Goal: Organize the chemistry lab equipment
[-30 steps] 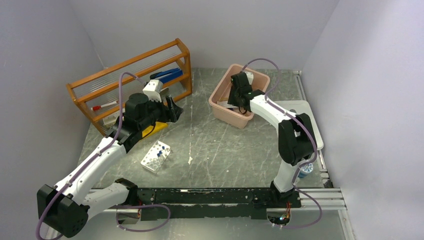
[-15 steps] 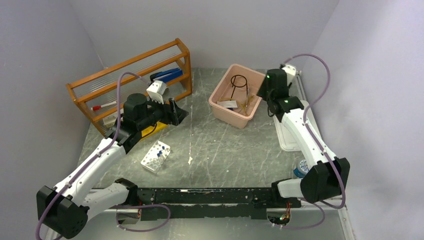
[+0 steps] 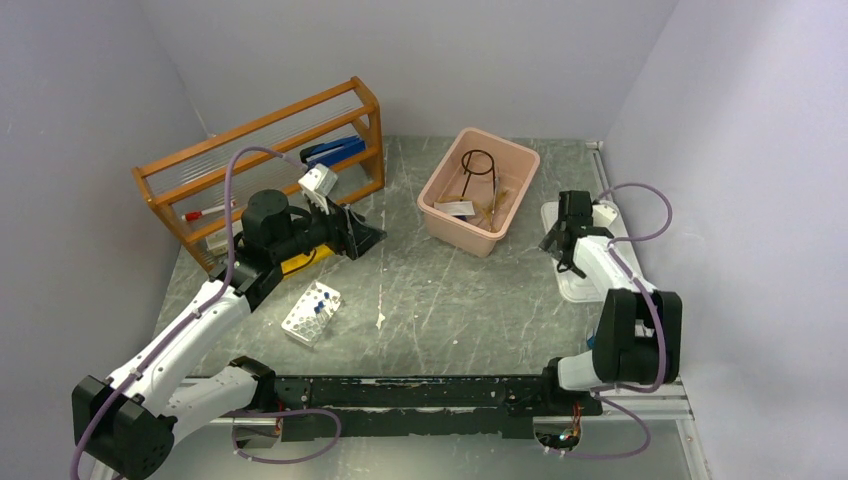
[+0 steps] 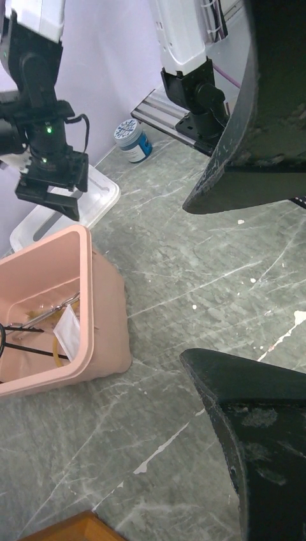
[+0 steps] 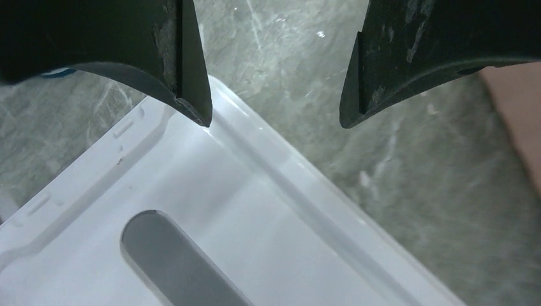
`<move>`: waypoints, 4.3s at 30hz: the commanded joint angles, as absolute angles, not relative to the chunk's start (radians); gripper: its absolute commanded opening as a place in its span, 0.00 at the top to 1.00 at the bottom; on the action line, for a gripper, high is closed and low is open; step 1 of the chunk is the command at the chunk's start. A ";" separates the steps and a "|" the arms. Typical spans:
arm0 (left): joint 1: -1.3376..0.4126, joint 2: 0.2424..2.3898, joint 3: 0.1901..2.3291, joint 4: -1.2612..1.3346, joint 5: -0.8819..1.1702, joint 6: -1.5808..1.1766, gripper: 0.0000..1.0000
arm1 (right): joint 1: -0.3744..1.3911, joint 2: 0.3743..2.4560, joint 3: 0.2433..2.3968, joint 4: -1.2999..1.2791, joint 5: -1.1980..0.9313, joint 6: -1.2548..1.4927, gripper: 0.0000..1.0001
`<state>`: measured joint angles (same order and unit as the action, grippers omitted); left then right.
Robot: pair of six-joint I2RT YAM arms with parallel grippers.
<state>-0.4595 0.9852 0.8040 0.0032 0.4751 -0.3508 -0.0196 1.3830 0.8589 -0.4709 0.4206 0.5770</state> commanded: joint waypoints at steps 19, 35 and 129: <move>-0.452 0.985 0.805 0.033 0.469 -0.335 0.20 | -0.058 1.592 0.864 -0.326 -0.097 0.584 0.64; -0.453 0.997 0.811 0.017 0.455 -0.332 0.21 | 0.100 1.801 1.049 -0.452 0.350 0.516 0.69; -0.635 1.683 1.409 0.262 0.465 -0.820 0.95 | 0.096 0.992 1.036 -0.395 0.032 0.655 0.43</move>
